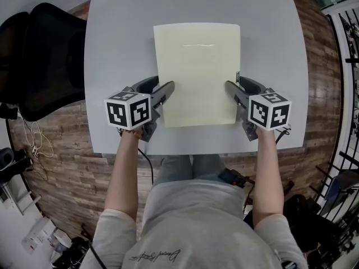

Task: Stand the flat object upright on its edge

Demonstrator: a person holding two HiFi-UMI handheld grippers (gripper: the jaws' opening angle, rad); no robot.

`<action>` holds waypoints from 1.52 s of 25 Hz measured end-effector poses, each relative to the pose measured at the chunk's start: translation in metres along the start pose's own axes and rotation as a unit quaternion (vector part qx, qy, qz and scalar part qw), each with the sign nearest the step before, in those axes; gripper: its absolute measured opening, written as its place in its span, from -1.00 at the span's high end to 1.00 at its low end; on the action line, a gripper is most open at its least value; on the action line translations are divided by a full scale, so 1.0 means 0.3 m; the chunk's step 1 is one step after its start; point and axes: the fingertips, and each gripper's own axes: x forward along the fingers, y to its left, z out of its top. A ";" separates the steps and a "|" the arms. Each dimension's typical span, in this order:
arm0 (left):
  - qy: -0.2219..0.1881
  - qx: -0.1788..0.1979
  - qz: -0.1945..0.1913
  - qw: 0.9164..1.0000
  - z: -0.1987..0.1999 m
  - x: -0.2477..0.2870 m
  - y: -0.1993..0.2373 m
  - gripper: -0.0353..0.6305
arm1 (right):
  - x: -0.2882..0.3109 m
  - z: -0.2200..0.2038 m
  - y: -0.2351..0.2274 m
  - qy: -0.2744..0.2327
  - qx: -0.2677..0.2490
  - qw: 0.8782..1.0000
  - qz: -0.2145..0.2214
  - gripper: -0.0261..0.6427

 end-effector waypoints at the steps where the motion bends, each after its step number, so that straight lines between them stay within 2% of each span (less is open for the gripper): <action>1: -0.002 0.001 0.000 1.000 0.005 -0.004 -0.002 0.20 | -0.004 0.004 0.003 -0.002 0.000 1.000 -0.001 0.33; 17: -0.030 0.038 0.004 0.999 0.115 -0.044 -0.030 0.21 | -0.046 0.108 0.028 -0.032 -0.023 0.999 -0.011 0.33; 38: -0.068 0.078 0.031 0.994 0.286 -0.014 0.024 0.21 | 0.023 0.276 -0.002 -0.061 -0.058 0.996 -0.024 0.34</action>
